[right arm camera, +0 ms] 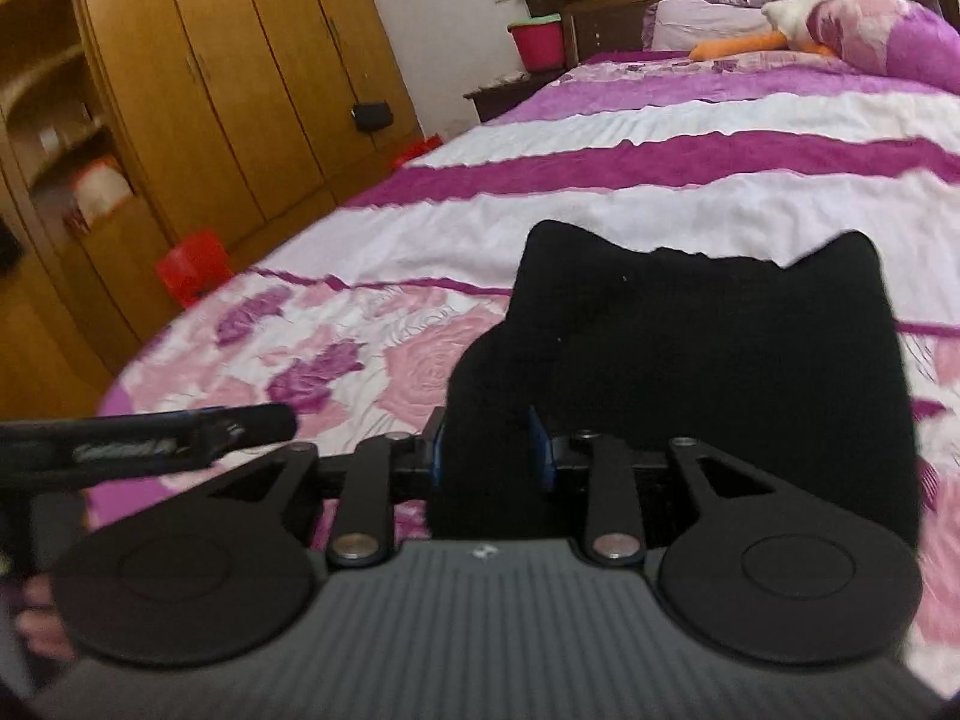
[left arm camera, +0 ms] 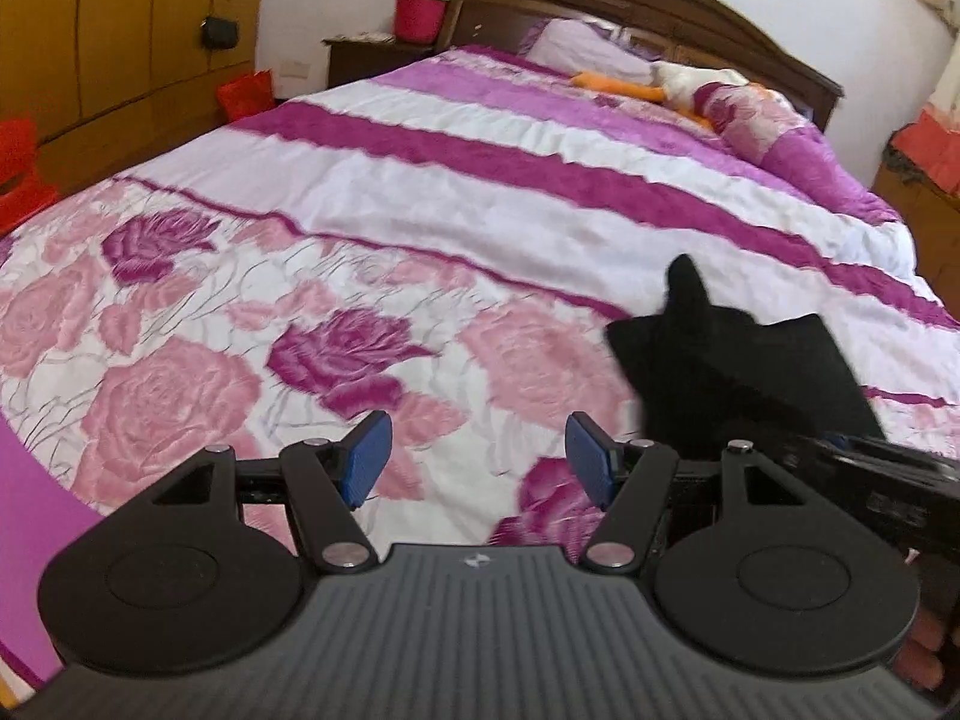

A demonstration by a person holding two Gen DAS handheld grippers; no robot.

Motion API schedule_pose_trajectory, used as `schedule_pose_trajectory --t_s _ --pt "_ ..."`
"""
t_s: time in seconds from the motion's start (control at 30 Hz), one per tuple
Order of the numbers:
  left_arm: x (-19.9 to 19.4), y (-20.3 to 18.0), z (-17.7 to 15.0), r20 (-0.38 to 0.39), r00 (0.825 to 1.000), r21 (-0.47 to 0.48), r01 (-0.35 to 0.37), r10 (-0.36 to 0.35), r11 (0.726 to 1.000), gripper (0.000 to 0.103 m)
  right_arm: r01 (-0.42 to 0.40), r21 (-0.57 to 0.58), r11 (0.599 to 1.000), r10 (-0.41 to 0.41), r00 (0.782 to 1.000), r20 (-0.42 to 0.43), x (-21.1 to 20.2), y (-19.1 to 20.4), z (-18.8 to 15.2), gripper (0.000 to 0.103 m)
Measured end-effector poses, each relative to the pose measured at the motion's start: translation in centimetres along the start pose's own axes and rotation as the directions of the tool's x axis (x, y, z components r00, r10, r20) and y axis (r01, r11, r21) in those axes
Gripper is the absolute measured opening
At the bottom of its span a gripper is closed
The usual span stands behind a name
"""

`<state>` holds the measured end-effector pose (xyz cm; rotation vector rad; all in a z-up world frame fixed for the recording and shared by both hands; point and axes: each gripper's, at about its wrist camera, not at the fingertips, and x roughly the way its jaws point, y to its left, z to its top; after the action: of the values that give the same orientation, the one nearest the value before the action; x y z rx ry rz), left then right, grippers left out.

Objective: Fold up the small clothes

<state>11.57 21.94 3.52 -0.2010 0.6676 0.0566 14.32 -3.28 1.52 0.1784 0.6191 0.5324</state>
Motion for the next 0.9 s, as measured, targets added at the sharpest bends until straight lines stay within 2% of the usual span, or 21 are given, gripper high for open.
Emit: schedule_pose_trajectory --t_s 0.2,0.37,0.43,0.53,0.7,0.83,0.9 --pt "-0.5 -3.4 0.6 0.019 0.998 0.028 0.067 -0.067 0.997 0.069 -0.083 0.117 0.99 0.074 0.994 0.077 -6.0 -2.4 -0.3 0.032" --pt "0.1 -6.2 0.5 0.019 0.992 0.031 0.121 -0.122 0.992 0.069 0.051 0.076 0.996 -0.059 0.993 0.106 -7.8 -3.8 -0.7 0.033" --pt "0.9 -7.0 0.3 0.0 0.993 0.033 0.115 -0.115 0.993 0.069 0.097 0.097 0.991 -0.105 0.991 0.082 -7.3 -4.6 -1.1 0.033" --pt "2.2 -8.4 -0.2 -0.017 0.998 0.08 0.066 -0.064 0.995 0.069 0.139 0.101 0.985 -0.145 0.988 0.057 -6.4 -5.4 -2.2 0.029" --pt "4.1 -8.4 -1.2 -0.04 0.999 0.163 0.015 -0.009 0.986 0.069 0.123 0.091 0.988 -0.129 0.99 0.058 -6.4 -6.2 -3.7 0.029" --pt "4.9 -7.9 -1.1 -0.055 0.998 0.167 0.028 -0.019 0.986 0.07 0.071 0.211 0.975 -0.099 0.987 0.126 -8.0 -7.1 -3.6 0.03" --pt "5.0 -7.5 -0.7 -0.042 0.998 0.151 0.06 -0.055 0.987 0.07 0.073 0.244 0.967 -0.117 0.978 0.173 -8.8 -7.8 -3.3 0.04"
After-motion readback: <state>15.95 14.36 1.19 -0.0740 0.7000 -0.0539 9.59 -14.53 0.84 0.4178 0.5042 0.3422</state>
